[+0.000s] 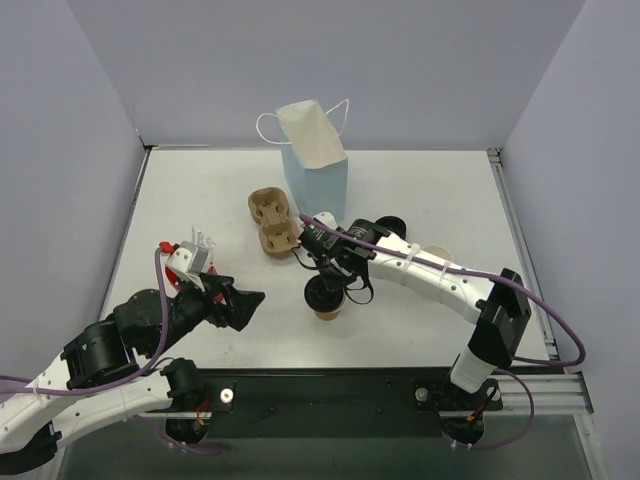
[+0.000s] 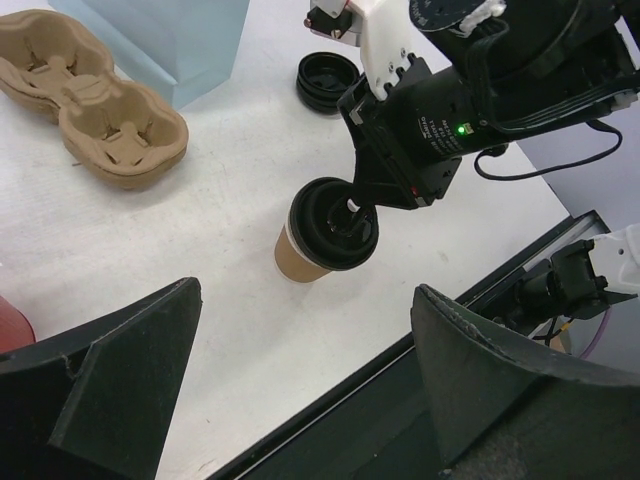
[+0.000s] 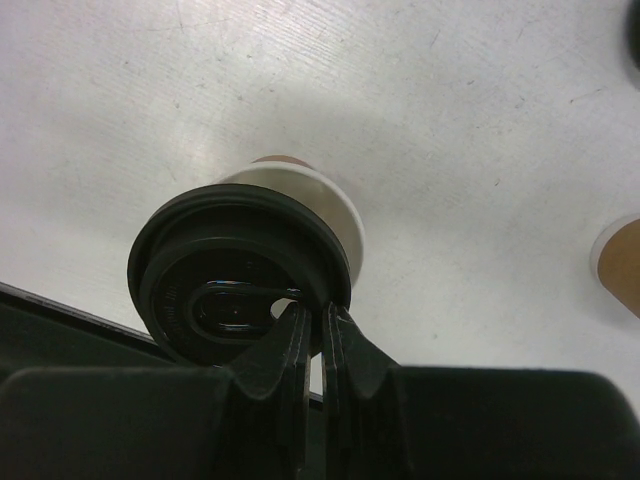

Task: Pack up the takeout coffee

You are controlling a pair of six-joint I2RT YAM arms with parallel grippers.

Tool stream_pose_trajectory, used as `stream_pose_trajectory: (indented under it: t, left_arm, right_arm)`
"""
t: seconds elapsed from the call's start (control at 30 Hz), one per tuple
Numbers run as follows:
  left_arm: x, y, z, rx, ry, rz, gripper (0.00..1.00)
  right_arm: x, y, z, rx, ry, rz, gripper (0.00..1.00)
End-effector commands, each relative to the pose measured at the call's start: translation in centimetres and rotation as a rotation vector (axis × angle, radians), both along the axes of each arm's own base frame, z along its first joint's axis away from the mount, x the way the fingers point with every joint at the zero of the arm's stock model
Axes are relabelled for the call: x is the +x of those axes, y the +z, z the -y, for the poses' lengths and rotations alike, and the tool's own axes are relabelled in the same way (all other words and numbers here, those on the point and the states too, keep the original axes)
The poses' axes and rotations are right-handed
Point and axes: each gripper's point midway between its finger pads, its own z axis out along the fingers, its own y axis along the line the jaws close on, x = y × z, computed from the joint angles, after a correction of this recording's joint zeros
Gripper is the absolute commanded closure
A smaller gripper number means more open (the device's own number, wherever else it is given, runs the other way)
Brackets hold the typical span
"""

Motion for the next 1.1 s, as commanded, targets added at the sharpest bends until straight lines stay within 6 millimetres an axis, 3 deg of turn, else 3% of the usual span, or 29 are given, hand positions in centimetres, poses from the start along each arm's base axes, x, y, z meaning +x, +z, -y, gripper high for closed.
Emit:
stream_pose_trajectory:
  t: [0.0,0.5,1.07]
  left_arm:
    - [-0.2,0.0,-0.4,-0.017,0.002,0.005,0.04]
    - [-0.3,0.2,-0.3,0.0,-0.014,0.014,0.05]
    - [0.7,-2.7,0.8,0.138,-0.017,-0.005,0.06]
  right_arm:
    - [0.4,0.1,1.3,-0.083,-0.024,0.003,1.0]
    - [0.6,-2.4,2.4,-0.183,-0.042,-0.027,1.0]
    - [0.8,-4.2,3.5,-0.202,-0.089,-0.014,1.0]
